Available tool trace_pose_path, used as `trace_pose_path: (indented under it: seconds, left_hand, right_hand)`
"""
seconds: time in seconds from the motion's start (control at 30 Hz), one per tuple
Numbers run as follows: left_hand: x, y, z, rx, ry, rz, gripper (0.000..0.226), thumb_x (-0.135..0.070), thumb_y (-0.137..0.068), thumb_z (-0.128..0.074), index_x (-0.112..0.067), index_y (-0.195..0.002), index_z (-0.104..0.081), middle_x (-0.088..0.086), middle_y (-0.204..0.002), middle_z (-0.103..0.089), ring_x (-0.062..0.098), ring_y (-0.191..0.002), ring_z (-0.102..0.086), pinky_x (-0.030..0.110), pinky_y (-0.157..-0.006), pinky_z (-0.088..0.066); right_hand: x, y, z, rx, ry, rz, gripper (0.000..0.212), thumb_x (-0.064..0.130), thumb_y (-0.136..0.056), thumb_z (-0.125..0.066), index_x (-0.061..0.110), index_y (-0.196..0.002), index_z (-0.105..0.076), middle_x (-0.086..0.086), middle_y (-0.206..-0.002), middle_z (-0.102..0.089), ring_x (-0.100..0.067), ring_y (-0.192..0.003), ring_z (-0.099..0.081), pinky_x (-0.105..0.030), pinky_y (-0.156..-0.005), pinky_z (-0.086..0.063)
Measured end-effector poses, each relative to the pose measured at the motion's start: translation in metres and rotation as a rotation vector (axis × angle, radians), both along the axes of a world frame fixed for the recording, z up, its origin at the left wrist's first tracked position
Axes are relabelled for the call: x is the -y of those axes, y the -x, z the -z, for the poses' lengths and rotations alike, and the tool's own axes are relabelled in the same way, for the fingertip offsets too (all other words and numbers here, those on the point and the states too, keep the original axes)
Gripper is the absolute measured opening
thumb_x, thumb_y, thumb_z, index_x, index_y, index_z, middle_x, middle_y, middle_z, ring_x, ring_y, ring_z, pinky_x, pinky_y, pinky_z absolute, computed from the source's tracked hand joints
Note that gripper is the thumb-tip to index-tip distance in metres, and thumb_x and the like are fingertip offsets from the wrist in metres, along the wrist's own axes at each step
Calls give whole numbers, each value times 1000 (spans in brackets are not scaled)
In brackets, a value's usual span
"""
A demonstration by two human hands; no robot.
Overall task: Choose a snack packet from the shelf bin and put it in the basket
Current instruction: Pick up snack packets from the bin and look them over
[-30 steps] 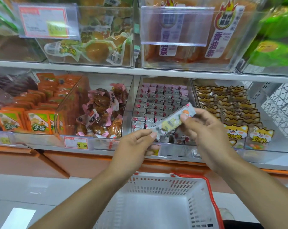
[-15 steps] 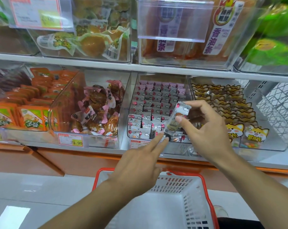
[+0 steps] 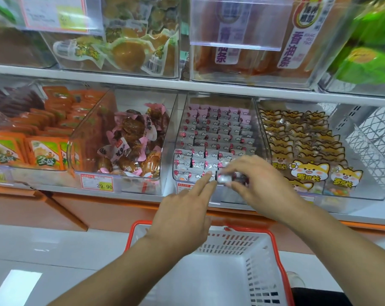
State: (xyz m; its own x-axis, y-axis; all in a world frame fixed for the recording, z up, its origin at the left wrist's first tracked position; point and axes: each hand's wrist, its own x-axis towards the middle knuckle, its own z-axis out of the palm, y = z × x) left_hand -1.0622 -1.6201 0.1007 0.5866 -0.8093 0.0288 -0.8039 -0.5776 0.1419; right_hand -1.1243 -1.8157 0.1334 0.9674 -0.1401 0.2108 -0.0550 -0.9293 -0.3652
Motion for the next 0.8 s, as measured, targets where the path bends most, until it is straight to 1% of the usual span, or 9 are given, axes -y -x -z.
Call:
trace_pose_path:
  seconds: [0.03, 0.1, 0.27, 0.33, 0.43, 0.57, 0.63, 0.7, 0.8]
  left_hand:
    - [1, 1, 0, -2, -2, 3, 78, -45, -99, -53, -33, -158, -4, -14, -170, 8, 19, -124, -59, 37, -90, -50]
    - [2, 1, 0, 1, -10, 13, 77, -44, -100, -51, -31, -159, -2, -12, -170, 9, 19, -124, -59, 38, -91, -50]
    - [6, 1, -3, 30, 9, 36, 80, -43, -101, -47, -31, -160, 5, -12, -170, 12, 18, -133, -52, 37, -94, -49]
    - [7, 4, -6, 20, 6, 56, 79, -43, -101, -47, -32, -160, 4, -15, -169, 14, 18, -130, -54, 36, -92, -49]
    - [10, 6, -8, -15, -26, 69, 78, -46, -102, -47, -34, -160, 3, -16, -168, 17, 19, -126, -57, 36, -90, -51]
    - [11, 7, -6, -7, 2, 67, 82, -45, -100, -51, -34, -160, 4, -16, -167, 21, 17, -122, -59, 32, -83, -52]
    - [10, 6, -5, 4, 17, 89, 79, -47, -99, -51, -34, -159, -1, -18, -168, 15, 18, -116, -62, 34, -81, -51]
    - [9, 5, -3, -10, 9, 98, 77, -49, -99, -50, -37, -159, -4, -22, -168, 8, 18, -114, -64, 36, -86, -52]
    - [7, 2, -4, -101, 24, 105, 76, -53, -98, -51, -41, -158, -7, -26, -167, 5, 14, -116, -63, 40, -96, -51]
  right_hand:
    - [0, -1, 1, -75, 134, -28, 25, 40, -99, -60, 39, -122, -68, 19, -117, -62, -11, -112, -50, -33, -96, -41]
    - [0, -1, 2, -139, 207, -47, 31, 41, -103, -50, 40, -130, -64, 18, -118, -61, -13, -113, -45, -33, -95, -35]
    - [7, 2, -8, -21, 189, 70, 32, 38, -95, -66, 33, -127, -68, 11, -115, -65, -17, -107, -47, -31, -89, -29]
    - [10, 2, -13, -58, 295, 124, 32, 43, -95, -65, 35, -126, -69, 11, -114, -66, -17, -107, -46, -31, -82, -20]
    - [8, 4, -10, -170, 359, 138, 24, 47, -98, -59, 39, -118, -70, 14, -108, -66, -15, -104, -44, -34, -79, -18]
    - [8, 3, -8, -73, 208, 149, 7, 37, -96, -66, 34, -90, -68, 19, -83, -59, -10, -91, -45, -31, -78, -20]
    - [10, 5, -6, -20, 121, 152, 10, 32, -95, -68, 32, -86, -65, 19, -77, -57, -10, -88, -48, -31, -83, -26]
    - [10, 8, -6, 64, -55, 188, 11, 27, -96, -67, 31, -87, -63, 17, -78, -62, -10, -86, -53, -32, -84, -37]
    - [8, 10, -15, 290, -323, 265, 11, 24, -98, -64, 30, -89, -61, 15, -79, -65, -3, -79, -59, -20, -65, -44]
